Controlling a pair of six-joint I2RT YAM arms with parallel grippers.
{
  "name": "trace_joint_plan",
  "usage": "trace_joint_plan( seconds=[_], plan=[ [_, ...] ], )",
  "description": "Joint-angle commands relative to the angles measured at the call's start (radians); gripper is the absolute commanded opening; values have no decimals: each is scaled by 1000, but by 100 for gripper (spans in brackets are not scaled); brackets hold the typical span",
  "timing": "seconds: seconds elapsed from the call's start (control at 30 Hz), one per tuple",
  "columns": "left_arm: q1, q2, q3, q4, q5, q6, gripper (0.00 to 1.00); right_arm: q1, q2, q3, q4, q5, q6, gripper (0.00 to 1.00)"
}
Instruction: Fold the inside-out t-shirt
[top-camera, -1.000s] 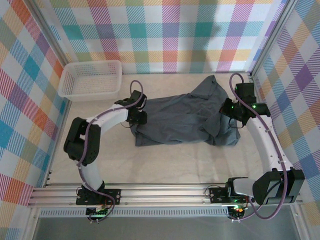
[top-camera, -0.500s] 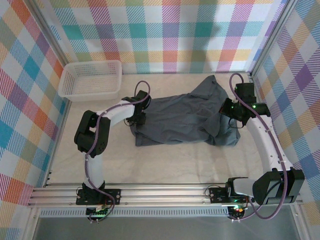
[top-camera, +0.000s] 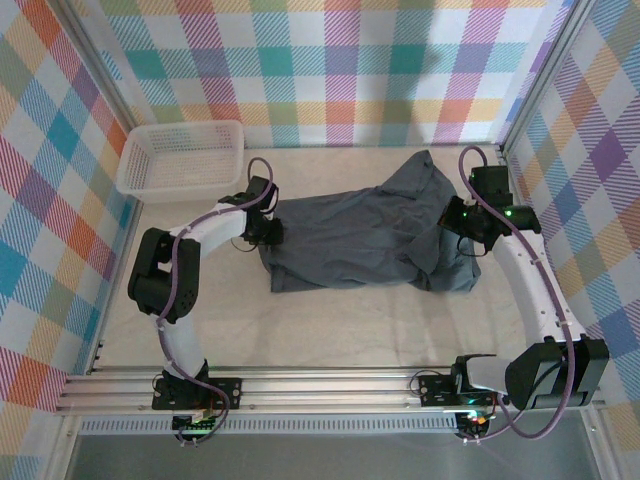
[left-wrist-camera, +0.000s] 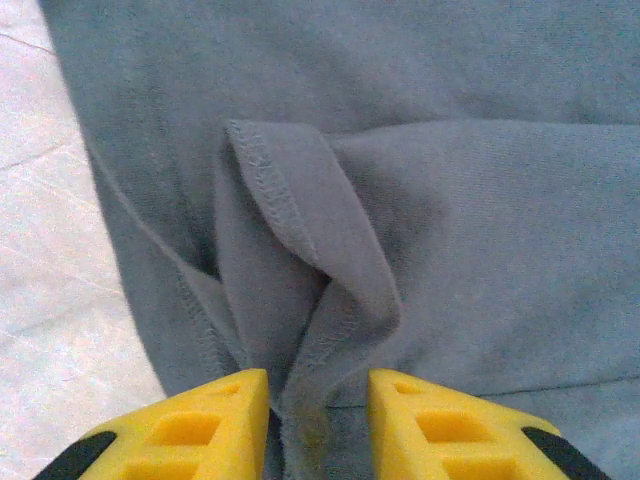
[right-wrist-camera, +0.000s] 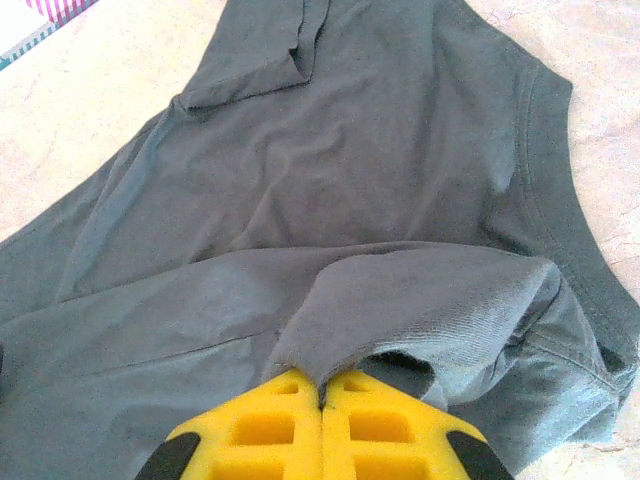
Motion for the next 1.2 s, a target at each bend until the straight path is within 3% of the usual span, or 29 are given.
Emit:
trace_joint_plan(
  seconds=[0.0,0.23,0.3,0.43,0.5,0.6,0.73,0.83,0.9,1.17],
  plan=[
    [13,10,-2,18,39,-9,32,-5,-20,27,-9,-7,-11,0],
    [13,35,12,-2,10,4,29,-5,-17,27,-5,-21,-1,0],
    [14,37,18,-4,4,3,23,-5,-18,27,-7,-19,-4,0],
    [15,21,30,-12,-9,-8,0,-5,-20,43,-15,-19,-1,0],
    [20,-16,47,-30,0,-22,0,-5,-22,81,-28,-27,13,0],
    [62,-127,139,-96,87,-75,0,-5,-29,238,-47,-37,48,0],
    [193,-303,408,-128,297,-192,0,-7,31,633,-21,-2,74,0],
    [265,-396,652,-131,376,-226,0,-7,122,1019,-39,121,28,0],
    [303,-438,761,-150,392,-254,0,-7,147,1162,-14,193,12,0],
    [330,-644,822,-191,333,-327,0,-7,4,1132,230,169,4,0]
  ],
)
